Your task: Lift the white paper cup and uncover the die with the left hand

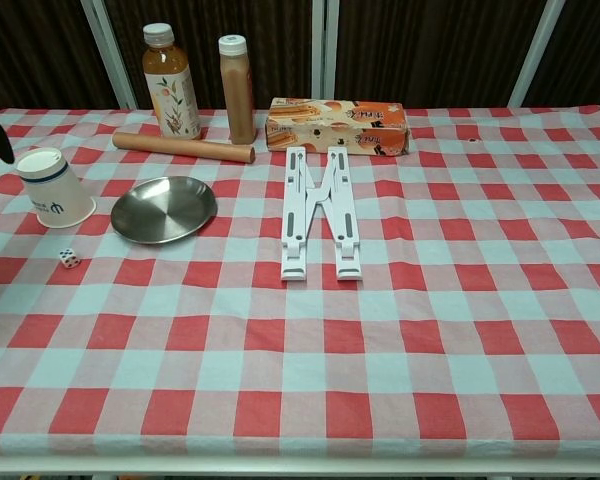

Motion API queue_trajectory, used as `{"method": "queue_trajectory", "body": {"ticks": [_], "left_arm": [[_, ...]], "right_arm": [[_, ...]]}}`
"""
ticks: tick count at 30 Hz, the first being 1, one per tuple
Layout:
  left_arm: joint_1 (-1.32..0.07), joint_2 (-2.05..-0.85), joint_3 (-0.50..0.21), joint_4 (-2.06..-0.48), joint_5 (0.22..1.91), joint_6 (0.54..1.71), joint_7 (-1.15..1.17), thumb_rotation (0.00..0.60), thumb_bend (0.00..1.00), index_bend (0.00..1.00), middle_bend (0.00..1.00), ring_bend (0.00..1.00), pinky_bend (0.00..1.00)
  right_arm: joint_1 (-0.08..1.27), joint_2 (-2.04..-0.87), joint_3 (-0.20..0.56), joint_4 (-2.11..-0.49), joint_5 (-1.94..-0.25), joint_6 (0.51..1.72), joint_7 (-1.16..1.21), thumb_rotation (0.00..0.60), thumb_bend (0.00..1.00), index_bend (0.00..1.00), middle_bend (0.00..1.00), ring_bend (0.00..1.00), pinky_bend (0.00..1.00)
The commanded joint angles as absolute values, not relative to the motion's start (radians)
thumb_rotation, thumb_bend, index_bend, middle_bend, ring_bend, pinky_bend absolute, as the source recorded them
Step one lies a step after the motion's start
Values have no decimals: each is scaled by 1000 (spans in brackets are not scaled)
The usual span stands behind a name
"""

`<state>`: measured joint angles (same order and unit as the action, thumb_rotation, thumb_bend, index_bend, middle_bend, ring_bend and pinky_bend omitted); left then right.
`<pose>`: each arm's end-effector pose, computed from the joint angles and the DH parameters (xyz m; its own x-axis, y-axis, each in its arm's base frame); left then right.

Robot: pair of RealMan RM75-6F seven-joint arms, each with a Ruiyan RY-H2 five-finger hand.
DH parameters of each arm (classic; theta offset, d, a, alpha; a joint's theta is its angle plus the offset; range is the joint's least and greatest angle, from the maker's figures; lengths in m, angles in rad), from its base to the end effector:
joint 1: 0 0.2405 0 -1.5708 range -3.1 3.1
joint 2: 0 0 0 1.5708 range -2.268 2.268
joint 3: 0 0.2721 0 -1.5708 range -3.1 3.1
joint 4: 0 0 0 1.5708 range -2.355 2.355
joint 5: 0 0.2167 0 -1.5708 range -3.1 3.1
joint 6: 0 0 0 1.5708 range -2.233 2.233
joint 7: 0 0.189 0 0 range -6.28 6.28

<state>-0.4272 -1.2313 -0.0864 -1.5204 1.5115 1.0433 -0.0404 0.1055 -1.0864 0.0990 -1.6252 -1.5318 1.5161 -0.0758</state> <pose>-0.2665 0.3293 0.0607 0.4270 0.2705 0.8628 0.8862 -0.3149 -0.3398 -0.3090 -0.2440 0.1814 0.4752 0.0921 0.8750 -0.8749 -0.0558 0.4810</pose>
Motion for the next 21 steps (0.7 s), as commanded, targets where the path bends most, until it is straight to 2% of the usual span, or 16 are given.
{"method": "queue_trajectory", "body": {"ticks": [1, 3, 7, 15, 21], "left_arm": [[-489, -1285, -94, -1491, 1484, 967, -35, 600, 281, 443, 685, 666, 828], [-513, -1315, -100, -1473, 1463, 937, -20, 600, 284, 451, 758, 749, 902], [-548, -1369, -99, -1432, 1436, 892, 4, 600, 294, 472, 855, 845, 974], [-567, -1445, -82, -1335, 1364, 850, 70, 600, 315, 457, 921, 882, 981], [-564, -1463, -69, -1300, 1315, 827, 80, 600, 322, 453, 926, 887, 982]], "right_arm": [[106, -1086, 100, -1624, -1530, 1515, -74, 600, 157, 153, 328, 137, 218], [106, -1084, 100, -1624, -1530, 1516, -73, 600, 157, 153, 332, 140, 221], [106, -1082, 100, -1624, -1527, 1514, -71, 600, 158, 153, 337, 146, 228], [107, -1079, 98, -1623, -1517, 1505, -67, 600, 157, 153, 342, 159, 240], [110, -1084, 95, -1619, -1516, 1495, -65, 600, 157, 153, 343, 159, 243]]}}
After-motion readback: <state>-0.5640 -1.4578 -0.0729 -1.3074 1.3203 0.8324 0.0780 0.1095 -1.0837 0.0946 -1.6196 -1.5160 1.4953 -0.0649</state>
